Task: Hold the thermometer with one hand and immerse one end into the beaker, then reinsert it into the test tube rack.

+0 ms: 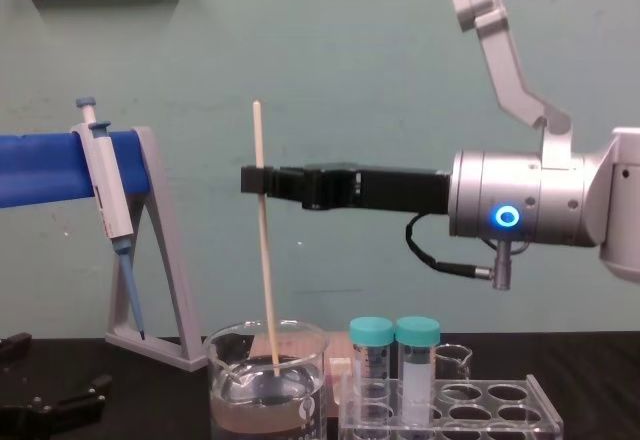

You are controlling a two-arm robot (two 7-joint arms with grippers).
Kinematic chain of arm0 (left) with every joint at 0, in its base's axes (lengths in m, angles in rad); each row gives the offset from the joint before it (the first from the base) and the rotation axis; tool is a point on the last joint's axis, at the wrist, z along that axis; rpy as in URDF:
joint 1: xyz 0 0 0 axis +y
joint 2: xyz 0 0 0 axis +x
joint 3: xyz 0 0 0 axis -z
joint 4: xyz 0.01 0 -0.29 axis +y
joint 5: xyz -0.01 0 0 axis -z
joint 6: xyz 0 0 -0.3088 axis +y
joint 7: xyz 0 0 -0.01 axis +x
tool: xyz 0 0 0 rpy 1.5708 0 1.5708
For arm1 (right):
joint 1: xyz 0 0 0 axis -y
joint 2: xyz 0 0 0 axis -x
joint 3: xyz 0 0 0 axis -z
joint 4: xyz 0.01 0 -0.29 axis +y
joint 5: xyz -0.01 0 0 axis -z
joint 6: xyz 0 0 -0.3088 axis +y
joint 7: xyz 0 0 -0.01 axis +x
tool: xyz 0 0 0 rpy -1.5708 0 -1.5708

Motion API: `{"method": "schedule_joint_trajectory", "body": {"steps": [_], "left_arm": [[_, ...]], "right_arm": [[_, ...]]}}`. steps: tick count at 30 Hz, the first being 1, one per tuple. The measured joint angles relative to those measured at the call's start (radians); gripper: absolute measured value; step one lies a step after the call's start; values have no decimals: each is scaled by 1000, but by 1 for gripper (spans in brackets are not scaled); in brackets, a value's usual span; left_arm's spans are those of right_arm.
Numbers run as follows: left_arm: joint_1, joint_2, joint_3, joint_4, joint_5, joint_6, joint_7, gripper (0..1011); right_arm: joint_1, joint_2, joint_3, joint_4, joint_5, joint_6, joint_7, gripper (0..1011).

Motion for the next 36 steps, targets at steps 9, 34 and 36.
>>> {"method": "schedule_joint_trajectory", "body": {"steps": [9,34,36], "left_arm": [[0,0,0,0,0,0,0,1004],[0,0,0,0,0,0,0,1003],[0,0,0,0,0,0,0,1004]], "right_arm": [[-6,-26,13,41,-21,-16,3,53],[-4,-74,39,132,-91,-63,8,53],[-5,-75,41,135,-93,-63,9,53]]}}
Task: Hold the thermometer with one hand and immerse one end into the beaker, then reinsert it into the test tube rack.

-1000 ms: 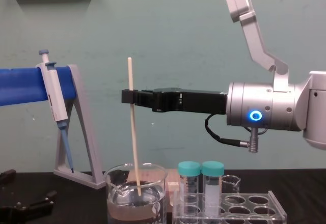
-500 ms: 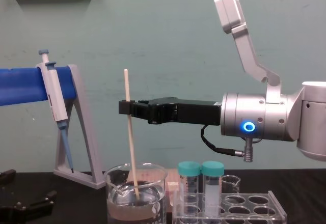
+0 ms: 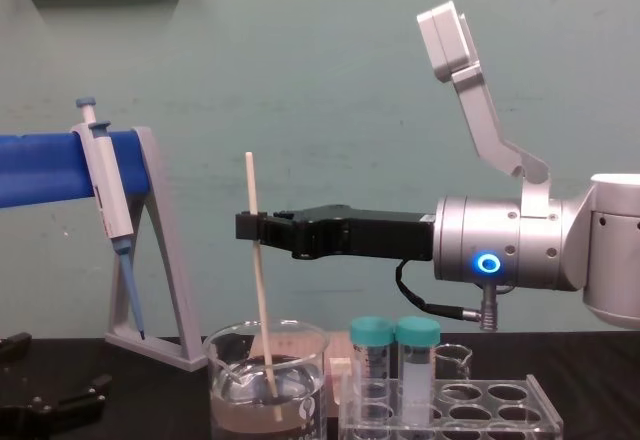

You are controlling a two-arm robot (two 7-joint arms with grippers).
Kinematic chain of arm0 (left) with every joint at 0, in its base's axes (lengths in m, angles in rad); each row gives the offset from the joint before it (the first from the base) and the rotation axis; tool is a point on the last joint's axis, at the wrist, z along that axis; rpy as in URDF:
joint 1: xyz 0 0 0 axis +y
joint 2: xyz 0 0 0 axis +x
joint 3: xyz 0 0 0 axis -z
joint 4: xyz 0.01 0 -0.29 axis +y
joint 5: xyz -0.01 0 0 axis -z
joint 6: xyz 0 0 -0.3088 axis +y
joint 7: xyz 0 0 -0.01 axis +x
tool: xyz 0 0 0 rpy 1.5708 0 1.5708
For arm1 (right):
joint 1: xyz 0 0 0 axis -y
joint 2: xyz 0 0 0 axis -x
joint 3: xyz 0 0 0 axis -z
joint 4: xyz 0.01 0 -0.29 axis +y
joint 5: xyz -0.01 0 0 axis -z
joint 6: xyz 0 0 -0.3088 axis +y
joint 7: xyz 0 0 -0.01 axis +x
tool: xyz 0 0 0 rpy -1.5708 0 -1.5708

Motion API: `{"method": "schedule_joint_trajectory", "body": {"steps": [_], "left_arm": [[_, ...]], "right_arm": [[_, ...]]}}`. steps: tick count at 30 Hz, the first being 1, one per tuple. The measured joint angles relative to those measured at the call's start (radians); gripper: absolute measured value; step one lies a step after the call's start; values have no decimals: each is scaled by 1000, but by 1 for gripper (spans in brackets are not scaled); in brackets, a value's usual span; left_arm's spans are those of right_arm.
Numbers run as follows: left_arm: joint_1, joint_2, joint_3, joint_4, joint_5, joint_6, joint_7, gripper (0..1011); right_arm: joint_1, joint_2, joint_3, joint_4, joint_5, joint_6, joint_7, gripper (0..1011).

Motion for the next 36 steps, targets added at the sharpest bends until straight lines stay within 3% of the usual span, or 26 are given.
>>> {"method": "schedule_joint_trajectory", "body": {"steps": [36], "left_arm": [[0,0,0,0,0,0,0,1004]], "right_arm": [[-3,-10,13,16,-24,-2,7,53]]}}
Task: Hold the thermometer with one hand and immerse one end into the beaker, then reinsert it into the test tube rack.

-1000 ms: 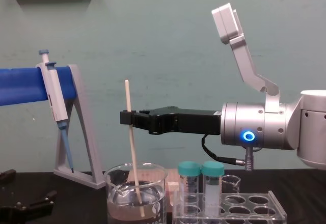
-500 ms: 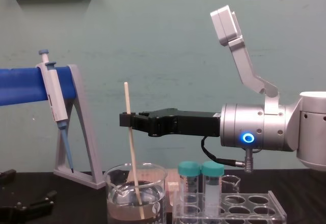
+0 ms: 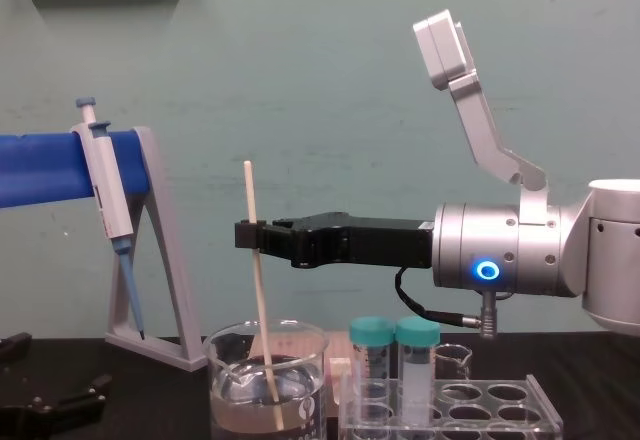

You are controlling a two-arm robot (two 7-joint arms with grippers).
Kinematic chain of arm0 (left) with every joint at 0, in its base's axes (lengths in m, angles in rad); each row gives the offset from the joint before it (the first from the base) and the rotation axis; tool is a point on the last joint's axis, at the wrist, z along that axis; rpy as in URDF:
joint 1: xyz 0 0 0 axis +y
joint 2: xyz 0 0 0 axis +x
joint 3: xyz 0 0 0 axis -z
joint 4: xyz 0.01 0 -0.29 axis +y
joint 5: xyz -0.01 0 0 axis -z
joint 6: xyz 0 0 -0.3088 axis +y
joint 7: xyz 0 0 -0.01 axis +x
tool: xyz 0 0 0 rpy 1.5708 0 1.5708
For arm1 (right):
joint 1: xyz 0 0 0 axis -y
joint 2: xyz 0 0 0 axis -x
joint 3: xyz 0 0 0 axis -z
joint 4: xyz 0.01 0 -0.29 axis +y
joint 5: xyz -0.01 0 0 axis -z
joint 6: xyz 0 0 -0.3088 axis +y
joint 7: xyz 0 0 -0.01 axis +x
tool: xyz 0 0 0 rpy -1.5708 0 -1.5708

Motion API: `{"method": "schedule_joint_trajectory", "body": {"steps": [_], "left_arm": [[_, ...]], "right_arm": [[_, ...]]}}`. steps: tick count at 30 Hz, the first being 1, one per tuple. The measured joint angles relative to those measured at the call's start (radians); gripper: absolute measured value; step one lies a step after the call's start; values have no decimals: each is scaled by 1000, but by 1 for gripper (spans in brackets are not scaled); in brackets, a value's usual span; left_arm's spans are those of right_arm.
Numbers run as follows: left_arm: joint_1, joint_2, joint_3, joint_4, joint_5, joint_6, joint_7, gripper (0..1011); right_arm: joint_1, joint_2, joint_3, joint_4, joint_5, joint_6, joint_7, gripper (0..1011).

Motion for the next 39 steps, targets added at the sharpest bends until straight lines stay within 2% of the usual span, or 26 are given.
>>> {"method": "schedule_joint_trajectory", "body": {"steps": [39], "left_arm": [[0,0,0,0,0,0,0,1004]], "right_arm": [[0,0,0,0,1,1,0,53]]}}
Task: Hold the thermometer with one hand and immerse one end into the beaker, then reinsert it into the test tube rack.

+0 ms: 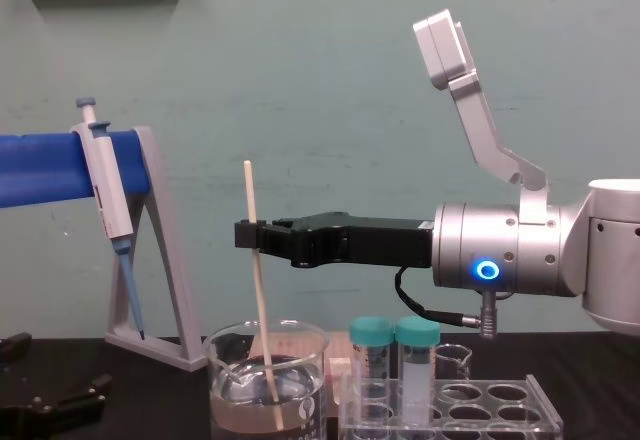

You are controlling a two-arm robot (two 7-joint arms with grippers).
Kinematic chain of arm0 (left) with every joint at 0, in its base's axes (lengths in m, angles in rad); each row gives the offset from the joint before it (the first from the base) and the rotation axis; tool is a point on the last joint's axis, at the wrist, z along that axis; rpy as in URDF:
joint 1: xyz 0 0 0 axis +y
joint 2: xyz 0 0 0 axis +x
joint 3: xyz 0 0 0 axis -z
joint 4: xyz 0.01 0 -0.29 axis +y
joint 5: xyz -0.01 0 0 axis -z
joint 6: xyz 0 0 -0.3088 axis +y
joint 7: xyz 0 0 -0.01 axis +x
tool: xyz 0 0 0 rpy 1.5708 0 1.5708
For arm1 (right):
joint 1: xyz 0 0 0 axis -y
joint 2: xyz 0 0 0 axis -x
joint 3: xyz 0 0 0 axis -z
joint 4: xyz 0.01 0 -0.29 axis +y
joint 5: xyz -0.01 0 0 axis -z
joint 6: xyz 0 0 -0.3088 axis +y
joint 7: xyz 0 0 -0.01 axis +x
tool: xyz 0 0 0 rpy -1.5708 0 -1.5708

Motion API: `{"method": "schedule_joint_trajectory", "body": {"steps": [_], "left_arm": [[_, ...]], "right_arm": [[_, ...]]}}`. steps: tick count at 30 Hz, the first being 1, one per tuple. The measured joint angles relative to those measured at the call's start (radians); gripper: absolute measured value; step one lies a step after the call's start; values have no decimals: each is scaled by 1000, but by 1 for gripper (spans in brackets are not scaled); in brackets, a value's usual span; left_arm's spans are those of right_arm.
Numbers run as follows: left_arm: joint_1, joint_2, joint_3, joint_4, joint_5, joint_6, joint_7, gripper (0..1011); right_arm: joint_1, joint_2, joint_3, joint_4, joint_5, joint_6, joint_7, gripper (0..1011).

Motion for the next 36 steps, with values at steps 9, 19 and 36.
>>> {"method": "schedule_joint_trajectory", "body": {"steps": [9,19,36], "left_arm": [[0,0,0,0,0,0,0,1004],[0,0,0,0,0,0,0,1004],[0,0,0,0,0,0,0,1004]], "right_arm": [[0,0,0,0,0,1,0,53],[0,0,0,0,0,1,0,53],[0,0,0,0,0,1,0,53]]}}
